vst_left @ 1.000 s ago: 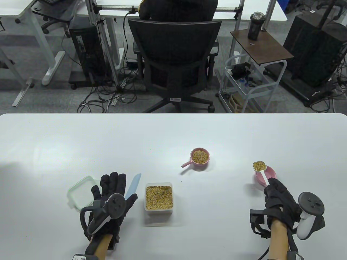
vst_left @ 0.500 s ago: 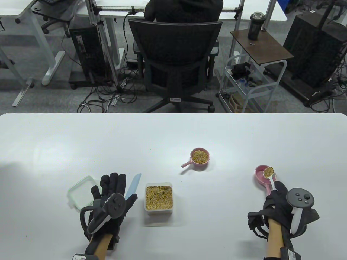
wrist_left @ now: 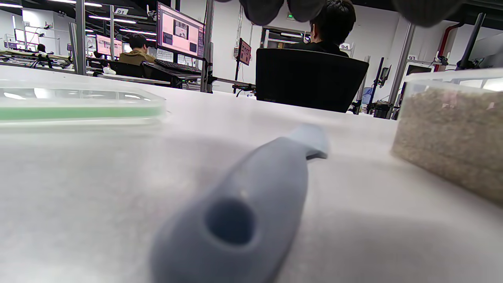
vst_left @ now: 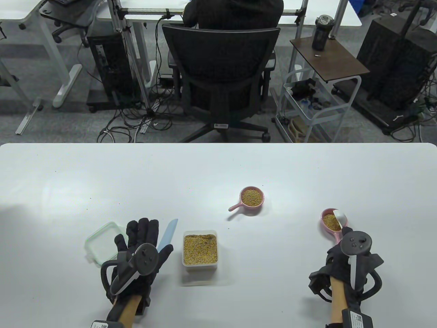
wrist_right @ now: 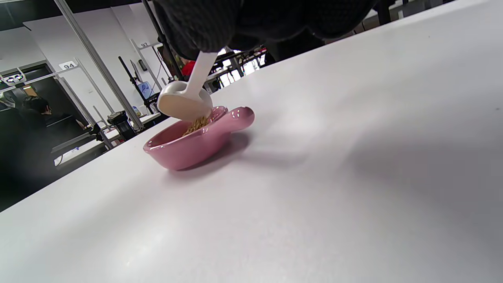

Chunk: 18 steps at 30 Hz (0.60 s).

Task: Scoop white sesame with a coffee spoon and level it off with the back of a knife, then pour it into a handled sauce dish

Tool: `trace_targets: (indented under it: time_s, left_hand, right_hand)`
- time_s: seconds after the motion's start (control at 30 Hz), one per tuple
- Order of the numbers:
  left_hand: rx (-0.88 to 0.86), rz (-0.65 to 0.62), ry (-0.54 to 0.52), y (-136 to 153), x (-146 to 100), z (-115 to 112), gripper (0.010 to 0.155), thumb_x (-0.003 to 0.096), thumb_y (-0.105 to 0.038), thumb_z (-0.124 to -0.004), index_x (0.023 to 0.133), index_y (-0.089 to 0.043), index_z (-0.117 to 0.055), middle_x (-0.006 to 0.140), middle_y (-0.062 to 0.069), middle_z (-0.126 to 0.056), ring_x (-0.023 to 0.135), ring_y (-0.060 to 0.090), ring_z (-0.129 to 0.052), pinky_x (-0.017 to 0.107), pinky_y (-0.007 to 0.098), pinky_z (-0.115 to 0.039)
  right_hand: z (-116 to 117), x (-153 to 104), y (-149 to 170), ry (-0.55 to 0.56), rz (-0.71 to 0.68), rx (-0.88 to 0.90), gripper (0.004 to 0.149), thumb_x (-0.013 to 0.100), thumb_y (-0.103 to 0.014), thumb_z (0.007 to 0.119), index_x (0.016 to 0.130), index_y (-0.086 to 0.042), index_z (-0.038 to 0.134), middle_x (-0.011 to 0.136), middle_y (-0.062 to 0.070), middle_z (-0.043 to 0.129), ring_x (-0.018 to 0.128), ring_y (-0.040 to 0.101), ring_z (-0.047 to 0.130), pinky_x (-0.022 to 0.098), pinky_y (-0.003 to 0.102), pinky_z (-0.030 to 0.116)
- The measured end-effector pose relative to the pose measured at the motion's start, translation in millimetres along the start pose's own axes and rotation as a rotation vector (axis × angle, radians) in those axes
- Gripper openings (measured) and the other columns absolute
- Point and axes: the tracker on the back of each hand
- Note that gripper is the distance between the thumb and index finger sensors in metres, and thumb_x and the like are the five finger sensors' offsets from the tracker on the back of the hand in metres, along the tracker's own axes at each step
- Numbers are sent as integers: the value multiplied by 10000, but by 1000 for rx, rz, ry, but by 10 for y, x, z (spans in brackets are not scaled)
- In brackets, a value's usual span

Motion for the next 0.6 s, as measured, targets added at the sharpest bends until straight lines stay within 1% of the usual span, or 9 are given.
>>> trace_targets:
  time_s: [0.13, 0.27, 0.37, 0.5, 0.6]
  left_hand:
    - [-3, -5, -4, -3, -1, -2, 843, 541, -726, -548, 1248, -339, -299, 1327, 1, -348, 1205, 326, -249, 808, 603, -263]
    - [-6, -14, -3, -13, 2, -10, 846, 540, -727, -548, 1248, -338, -298, 1327, 1, -349, 1206, 328, -250, 809, 603, -265]
    - [-24, -32, 8, -33, 8, -20, 848, 539, -725, -551, 1248, -334, -299, 1327, 1, -350, 1206, 330, -253, 811, 602, -268]
    - [-68, -84, 12, -104, 0, -10, 853, 531, -721, -560, 1247, -329, -313, 1324, 2, -369, 1206, 333, -277, 816, 597, -289]
    - [-102, -130, 33, -165, 6, -26, 862, 520, -719, -574, 1246, -329, -319, 1323, 2, -383, 1208, 330, -288, 818, 595, -296]
  right_hand:
    - [-38, -36, -22, 41, -14, -17, 448, 584, -194, 779, 1008, -338, 780, 1017, 98, 703, 702, 216, 786, 669, 510, 648]
    - [-116, -85, -54, 41, -60, 46, 441, 578, -197, 789, 1001, -319, 790, 1003, 106, 713, 688, 216, 793, 653, 512, 660]
    - [-187, -162, -114, 35, -134, 134, 420, 569, -215, 816, 979, -304, 816, 972, 113, 745, 654, 213, 811, 625, 511, 683]
    - [-255, -399, -320, 3, -297, 243, 389, 558, -241, 838, 944, -278, 856, 926, 123, 791, 605, 207, 838, 582, 508, 720]
    - [-249, -600, -498, -30, -420, 278, 385, 553, -240, 839, 936, -270, 866, 914, 129, 804, 591, 206, 848, 570, 507, 733]
Point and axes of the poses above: the tracker on the back of each hand, its own y axis roughly to the little-finger side, its own x axis roughly from the wrist to the fingertips, z = x × y
